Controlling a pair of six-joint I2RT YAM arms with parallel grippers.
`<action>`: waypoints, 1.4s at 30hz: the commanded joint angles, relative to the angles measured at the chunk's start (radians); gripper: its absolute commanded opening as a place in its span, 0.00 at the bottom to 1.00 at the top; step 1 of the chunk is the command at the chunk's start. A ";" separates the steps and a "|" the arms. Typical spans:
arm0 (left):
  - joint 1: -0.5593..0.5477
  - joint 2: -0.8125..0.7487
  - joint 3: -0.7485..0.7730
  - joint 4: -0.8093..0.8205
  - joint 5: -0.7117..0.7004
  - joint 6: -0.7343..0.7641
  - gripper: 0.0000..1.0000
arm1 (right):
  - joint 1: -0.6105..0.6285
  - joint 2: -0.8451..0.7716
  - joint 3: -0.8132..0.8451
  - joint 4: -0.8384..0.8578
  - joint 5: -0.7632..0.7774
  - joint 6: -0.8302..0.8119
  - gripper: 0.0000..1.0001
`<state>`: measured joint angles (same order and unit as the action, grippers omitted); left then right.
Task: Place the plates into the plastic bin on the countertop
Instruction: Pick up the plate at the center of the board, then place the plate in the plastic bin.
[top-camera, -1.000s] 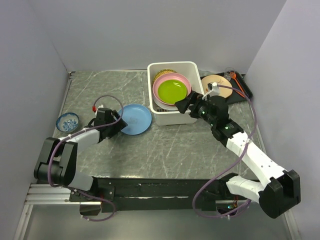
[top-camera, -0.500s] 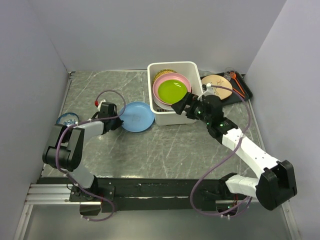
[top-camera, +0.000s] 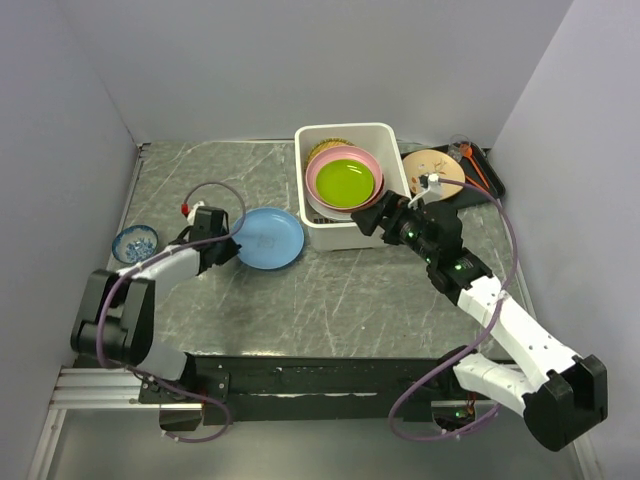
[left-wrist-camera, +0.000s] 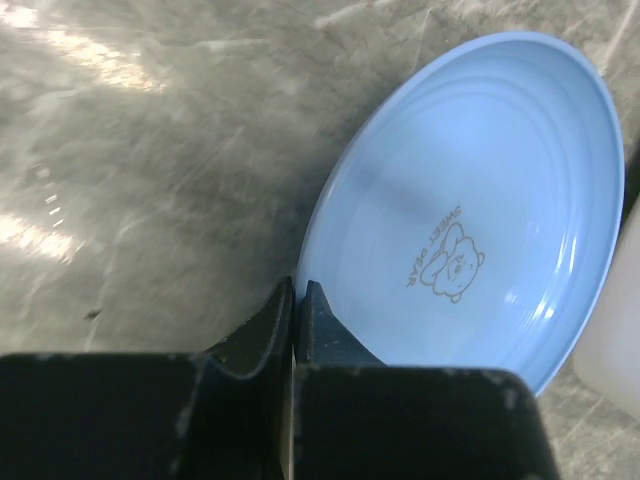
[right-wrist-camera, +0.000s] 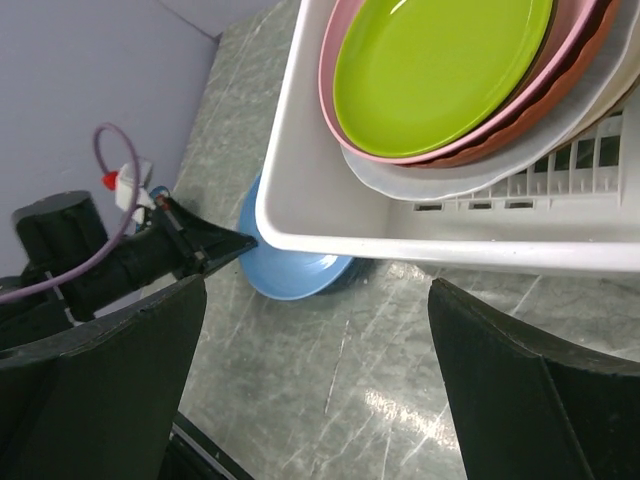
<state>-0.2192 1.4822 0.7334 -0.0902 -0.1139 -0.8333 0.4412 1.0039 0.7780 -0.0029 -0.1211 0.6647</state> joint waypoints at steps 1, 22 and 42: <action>0.007 -0.164 -0.009 -0.075 -0.043 -0.012 0.01 | 0.021 0.018 0.027 0.021 -0.025 0.006 0.98; 0.009 -0.586 0.014 -0.177 0.137 0.132 0.01 | 0.123 0.179 0.080 0.152 -0.144 0.047 0.98; -0.143 -0.487 -0.028 0.083 0.319 0.102 0.01 | 0.126 0.058 -0.037 0.182 -0.189 0.130 0.98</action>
<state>-0.3431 1.0012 0.7059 -0.1081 0.1799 -0.7200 0.5606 1.0756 0.7467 0.1131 -0.2783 0.7681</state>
